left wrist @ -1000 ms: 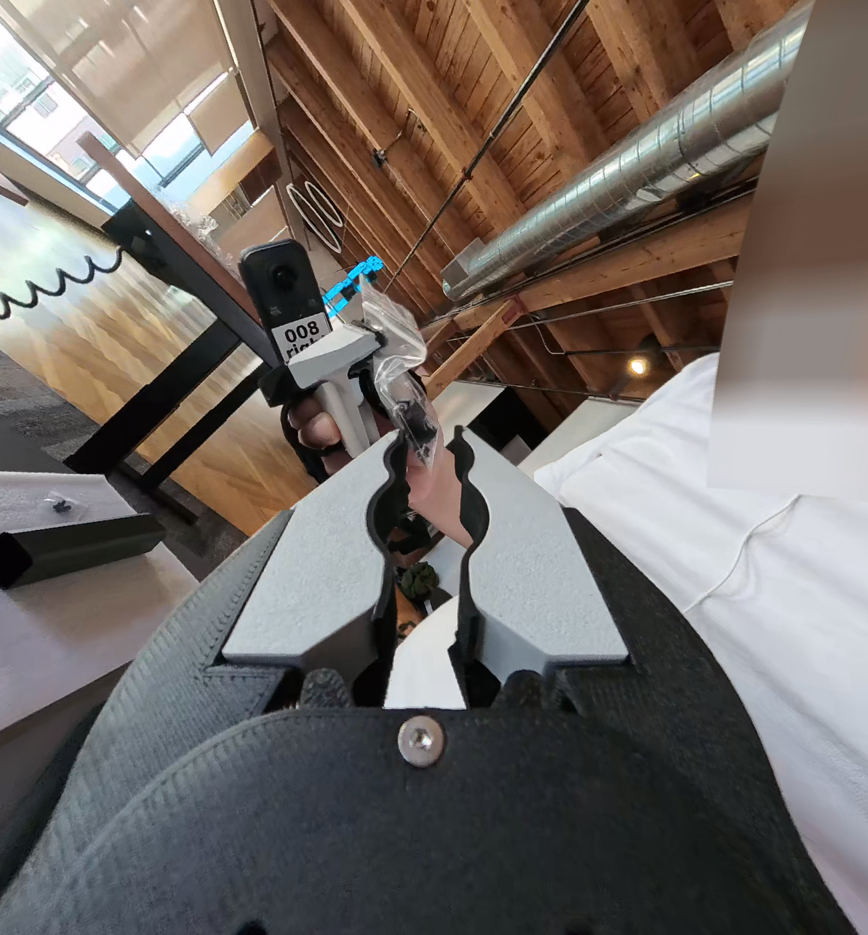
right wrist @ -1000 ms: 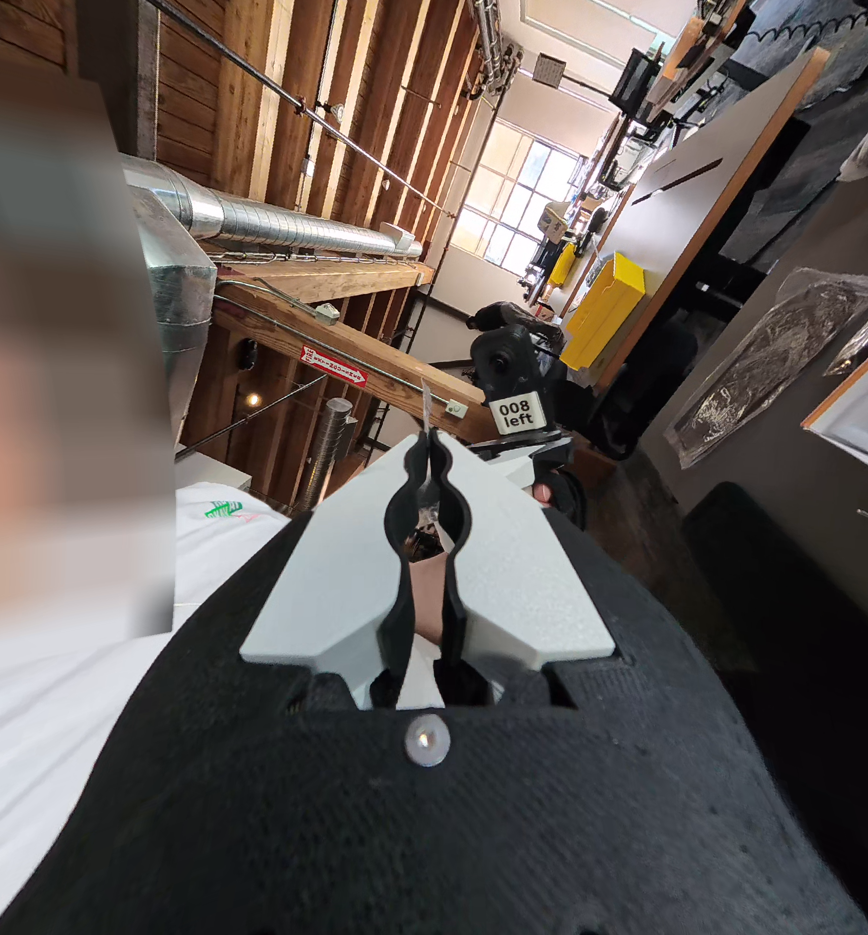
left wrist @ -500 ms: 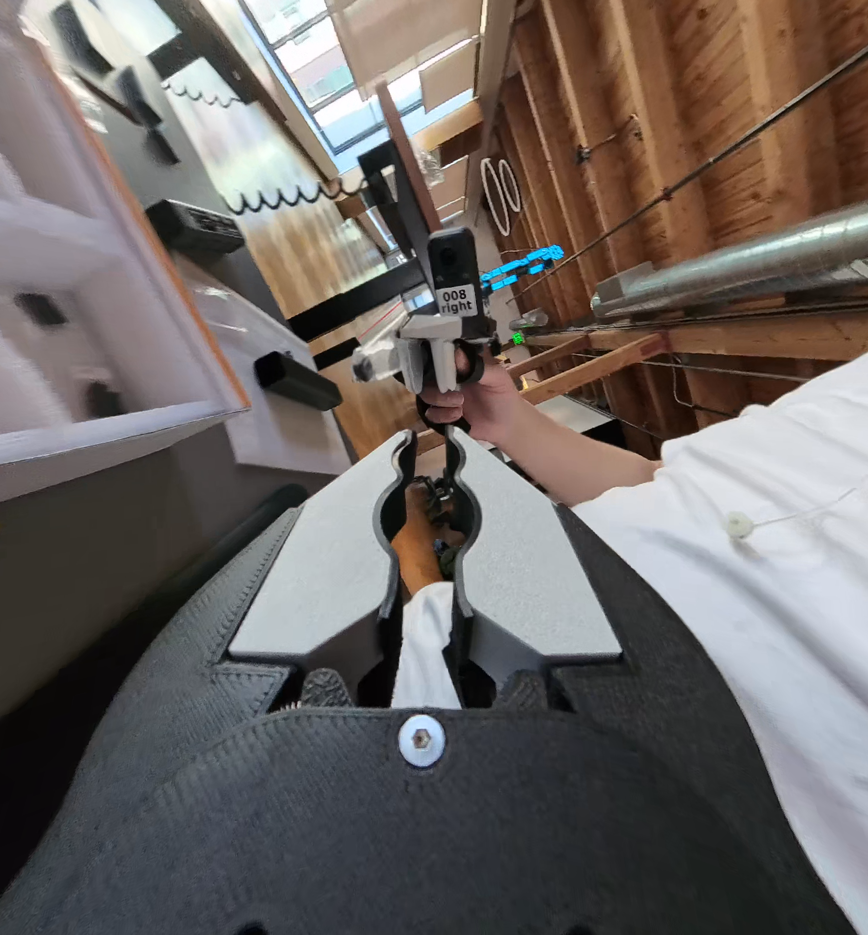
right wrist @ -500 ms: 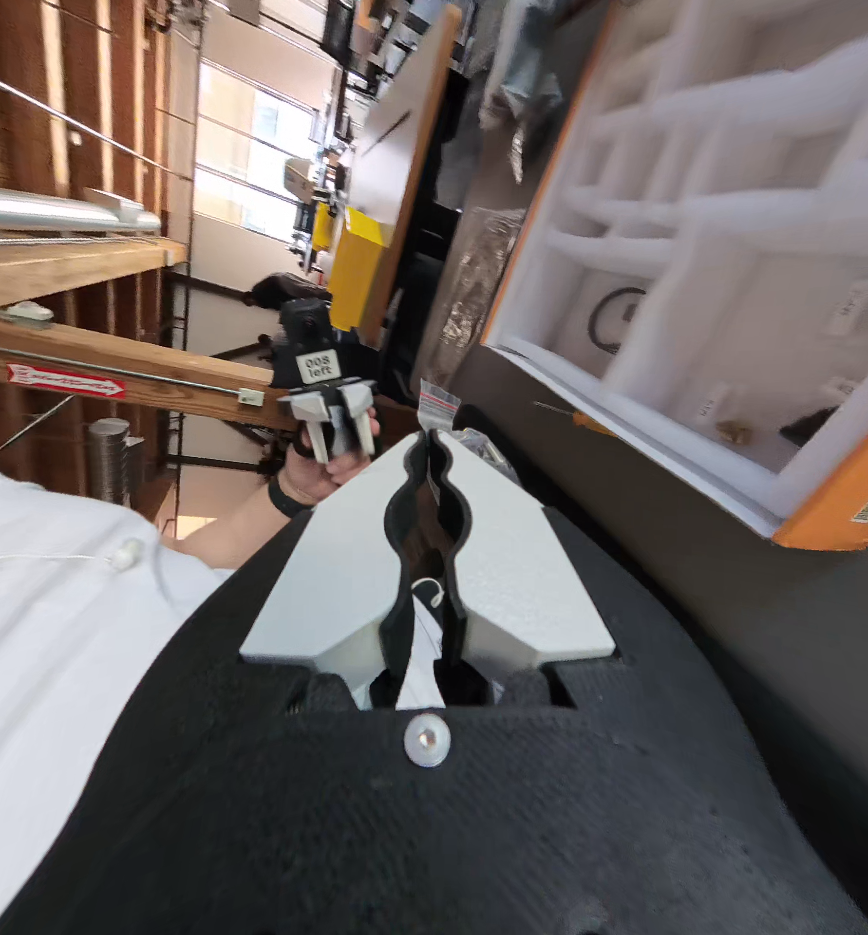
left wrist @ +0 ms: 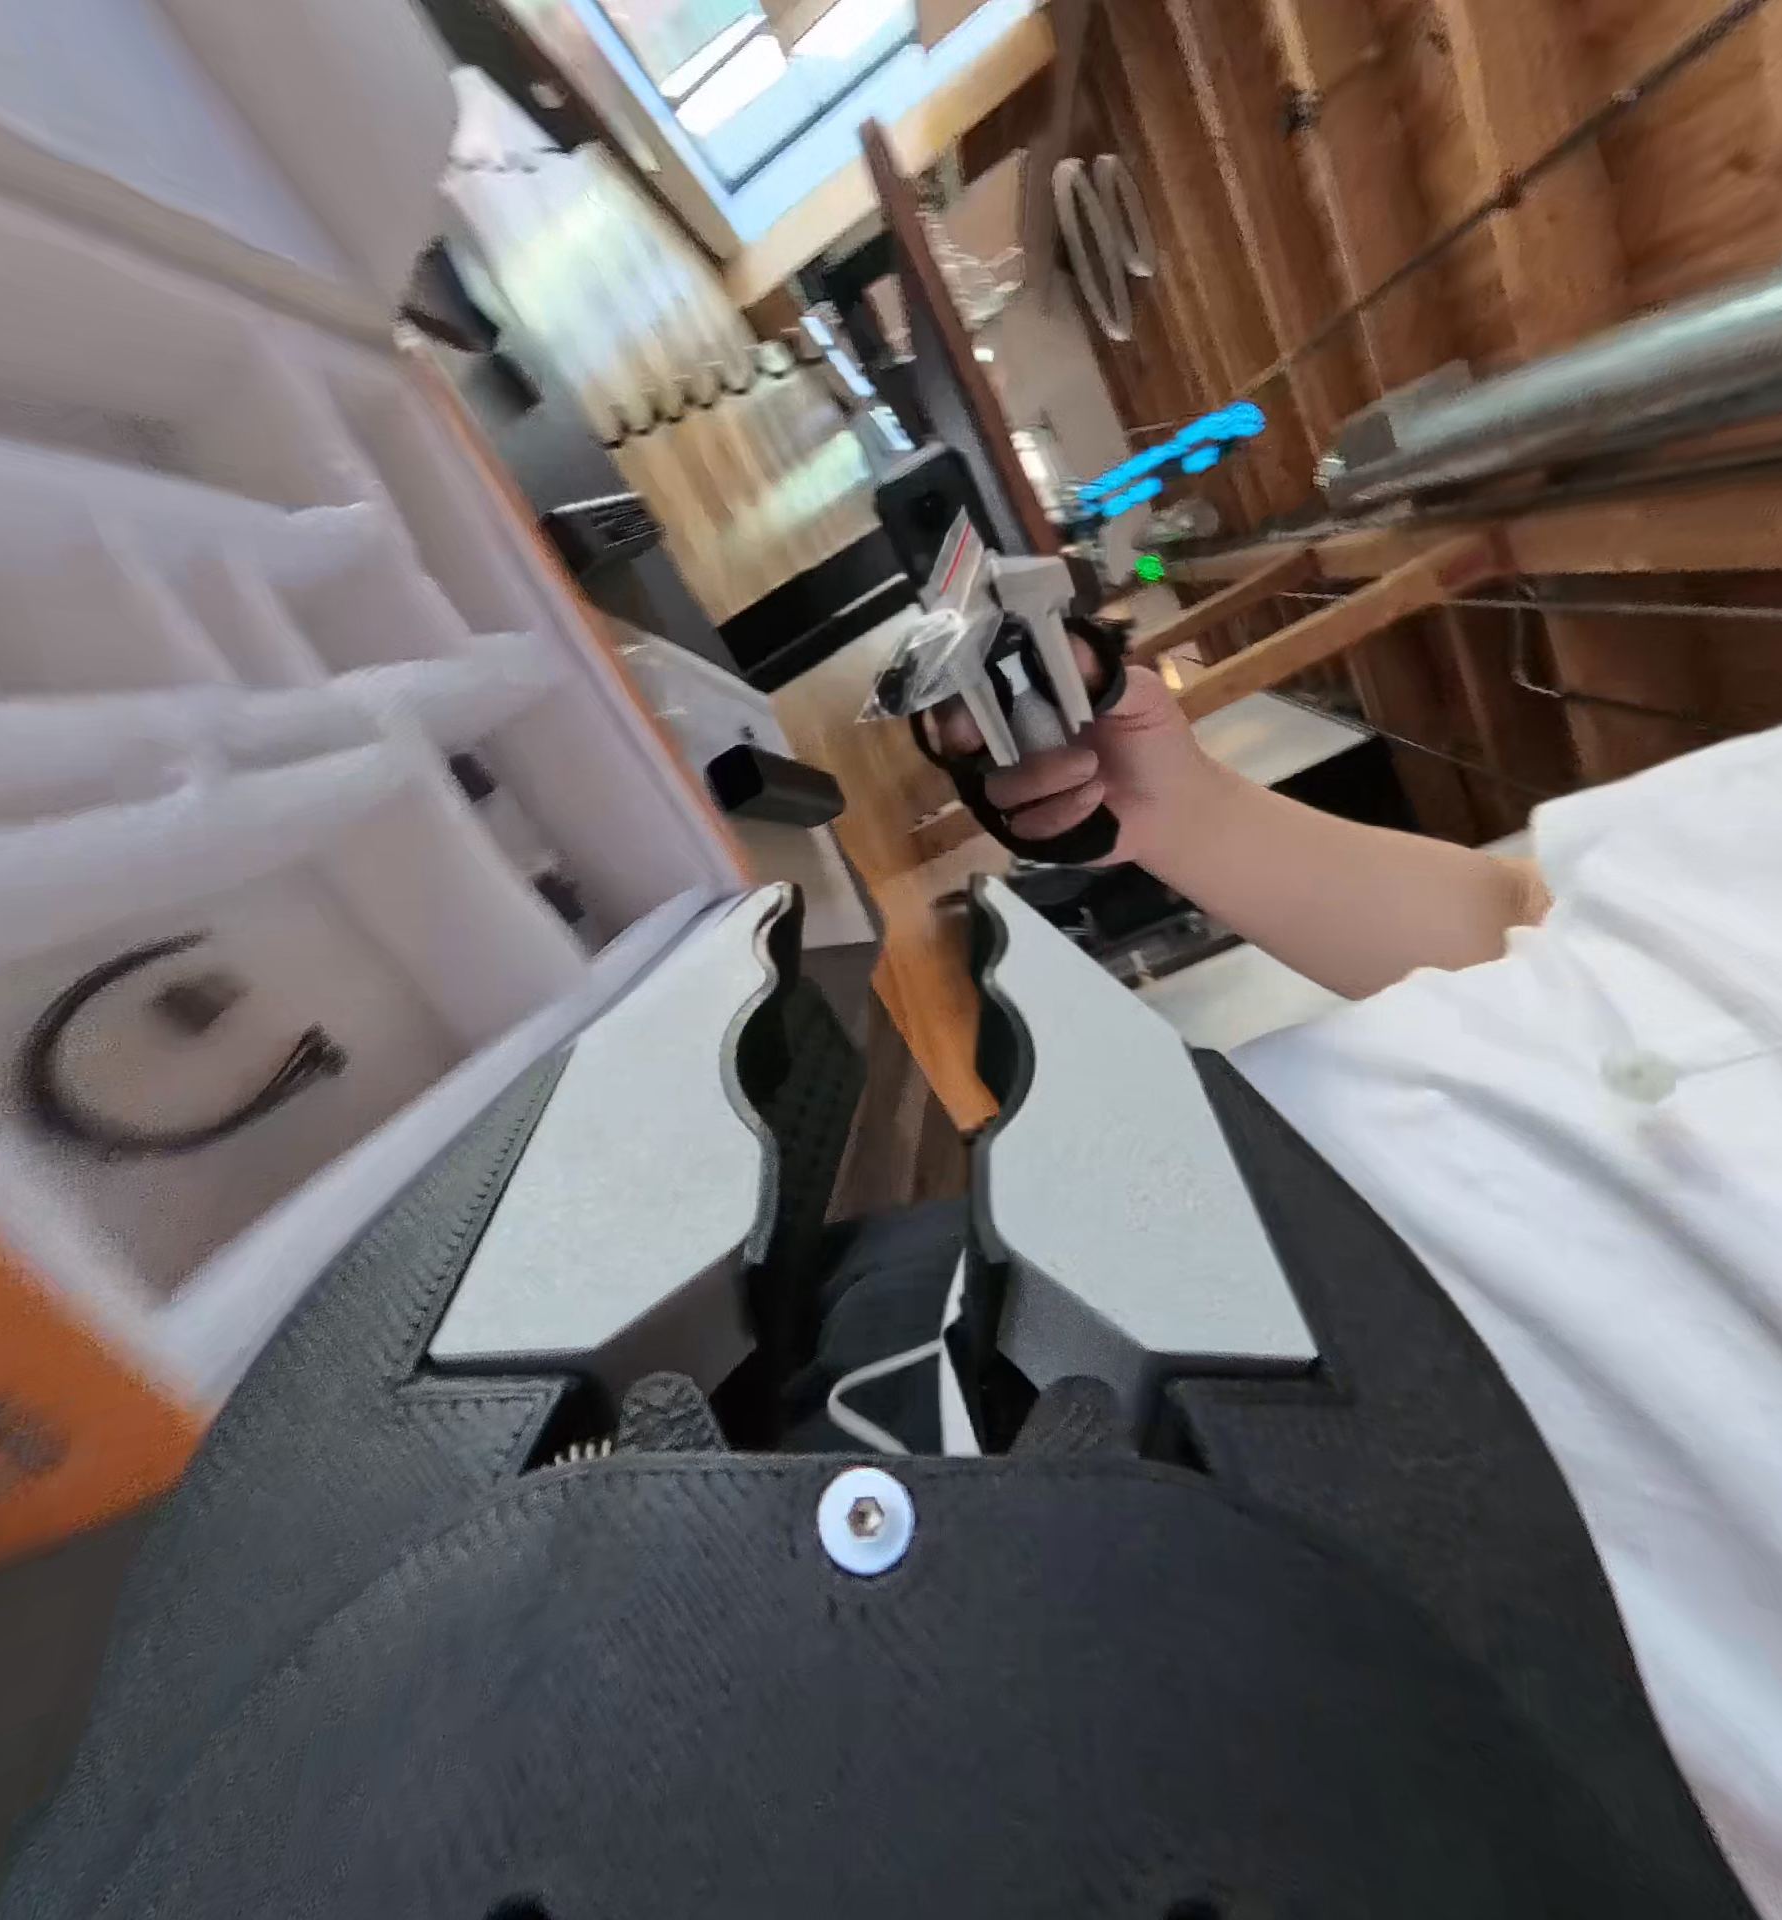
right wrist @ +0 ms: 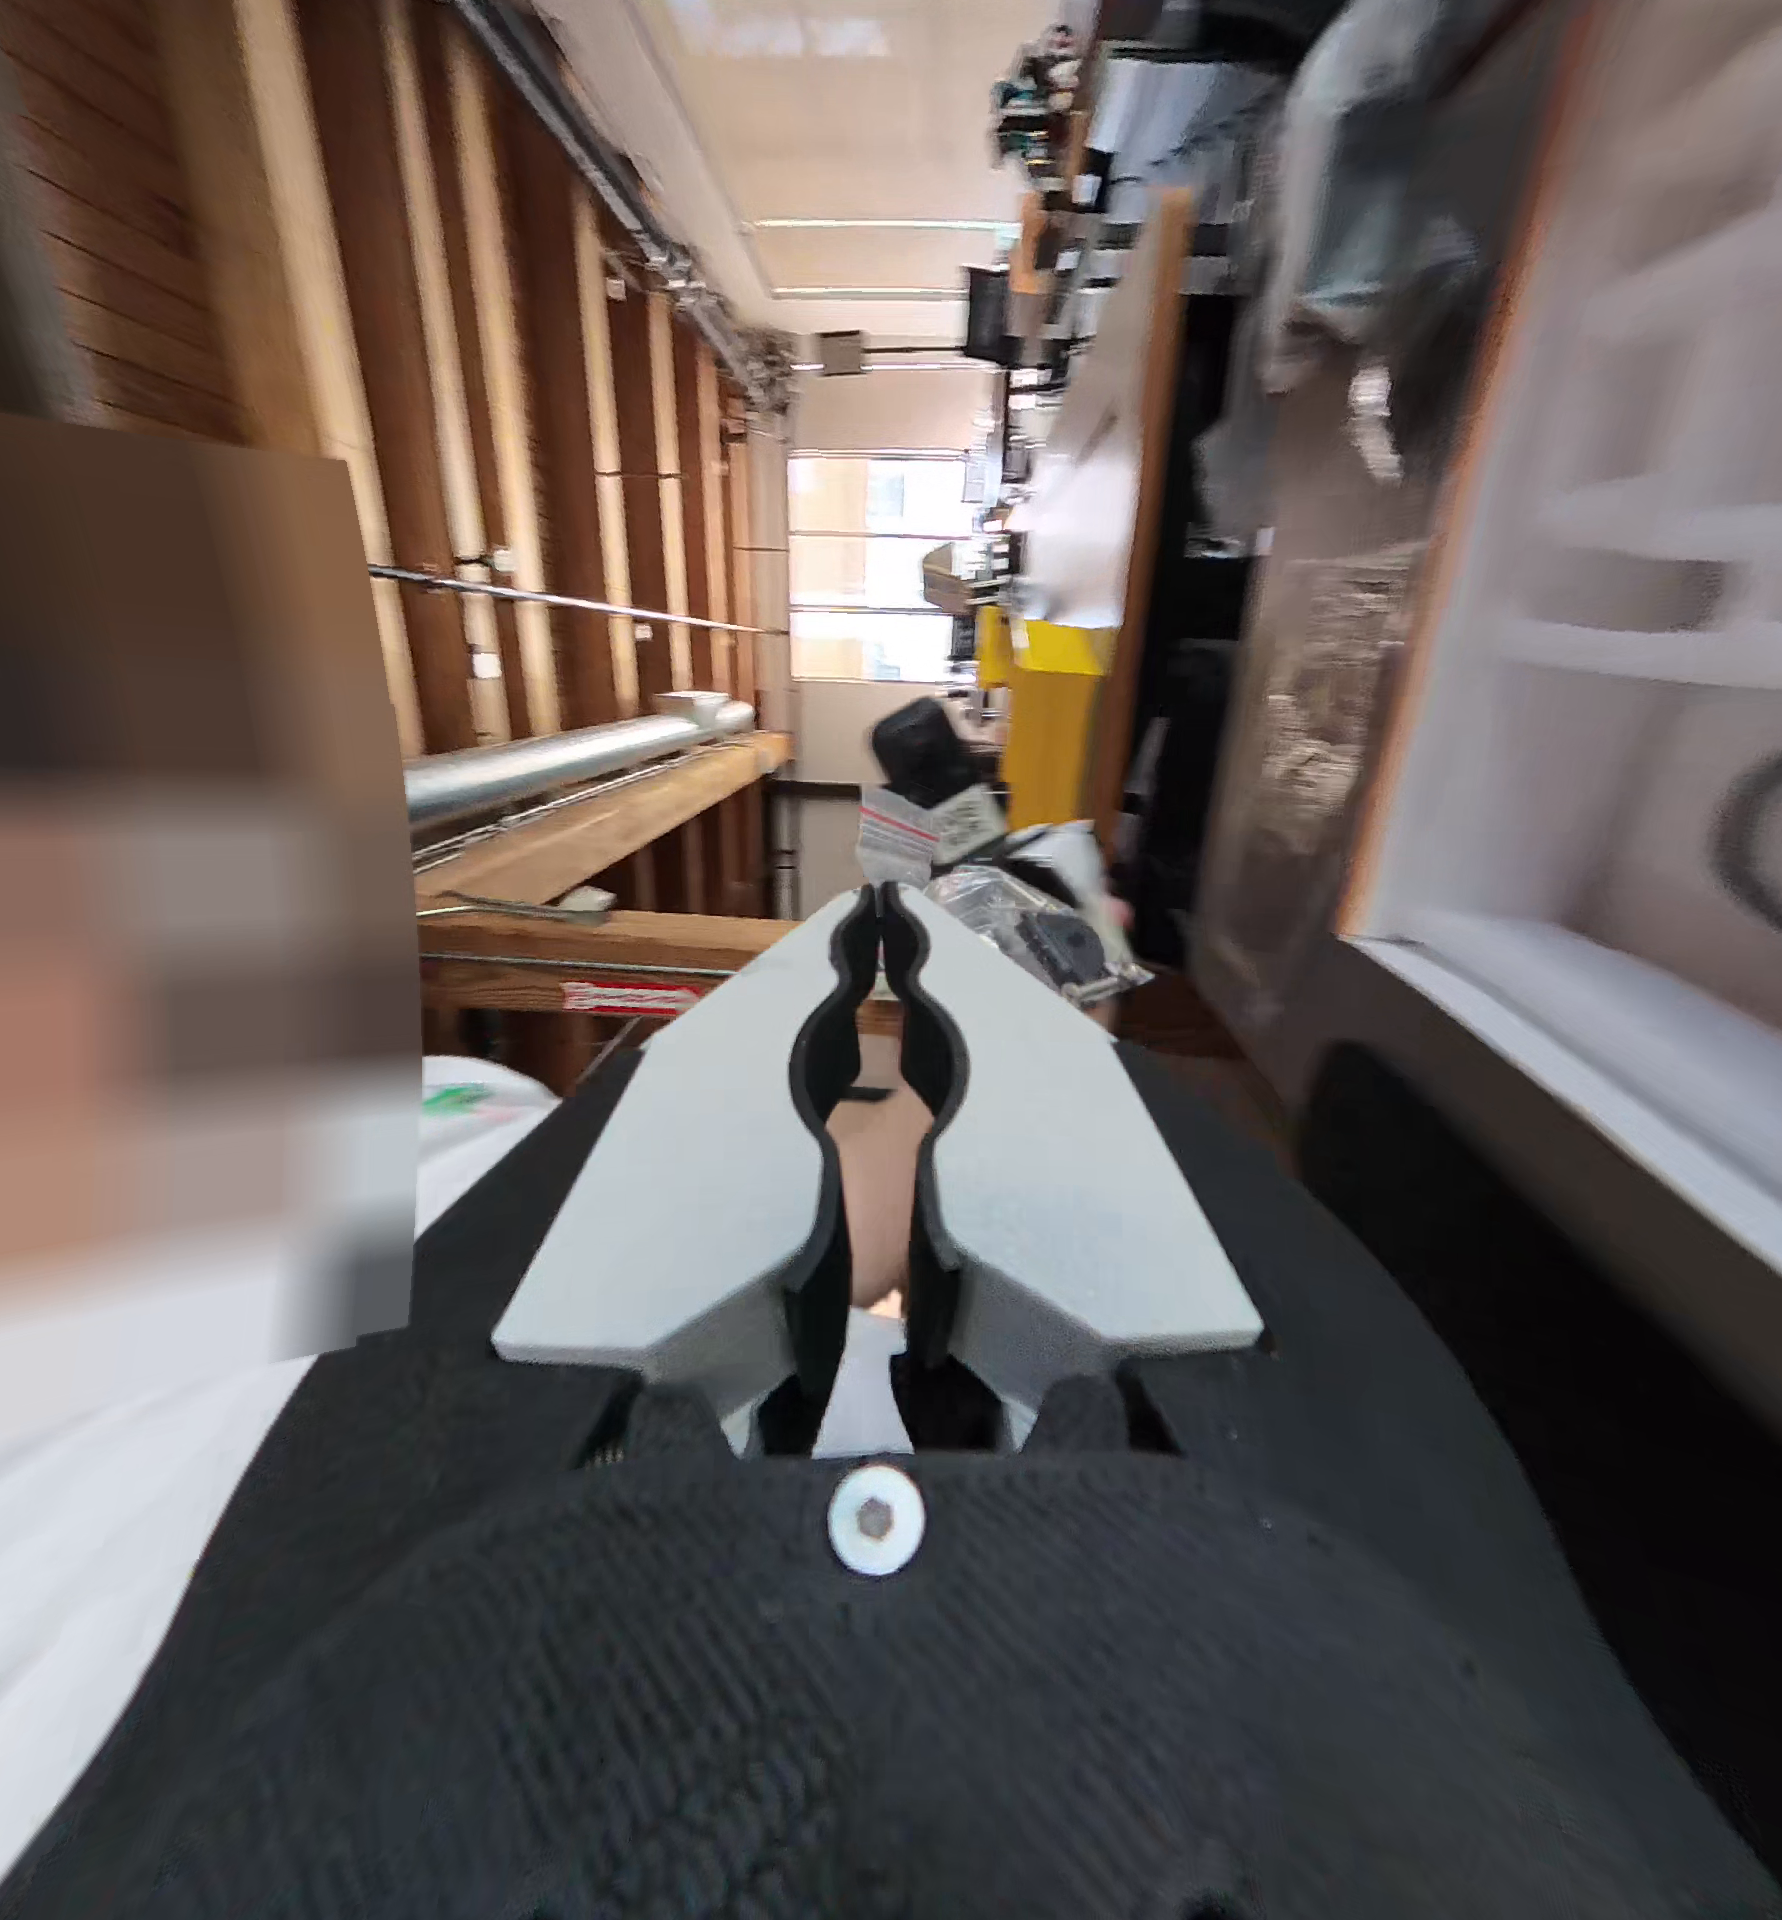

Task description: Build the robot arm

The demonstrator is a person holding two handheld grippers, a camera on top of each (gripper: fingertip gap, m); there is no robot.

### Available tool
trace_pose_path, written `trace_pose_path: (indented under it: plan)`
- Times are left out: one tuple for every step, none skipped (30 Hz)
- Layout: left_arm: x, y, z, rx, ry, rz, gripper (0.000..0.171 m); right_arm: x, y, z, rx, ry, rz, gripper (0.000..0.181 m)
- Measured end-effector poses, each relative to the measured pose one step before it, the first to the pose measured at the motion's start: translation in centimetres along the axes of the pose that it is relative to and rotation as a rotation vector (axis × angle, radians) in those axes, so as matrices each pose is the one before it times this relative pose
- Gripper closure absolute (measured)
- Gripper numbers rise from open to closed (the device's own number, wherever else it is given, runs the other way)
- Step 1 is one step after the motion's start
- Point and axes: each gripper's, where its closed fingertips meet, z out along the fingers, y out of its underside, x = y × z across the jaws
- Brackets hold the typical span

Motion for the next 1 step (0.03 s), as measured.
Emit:
trace_pose_path:
  plan:
    - [1.119, -0.958, 1.333, 0.01399, 0.0653, 0.014, 0.138, -2.126, -0.065, 0.832, -0.0099, -0.0485, 0.0005, 0.181]
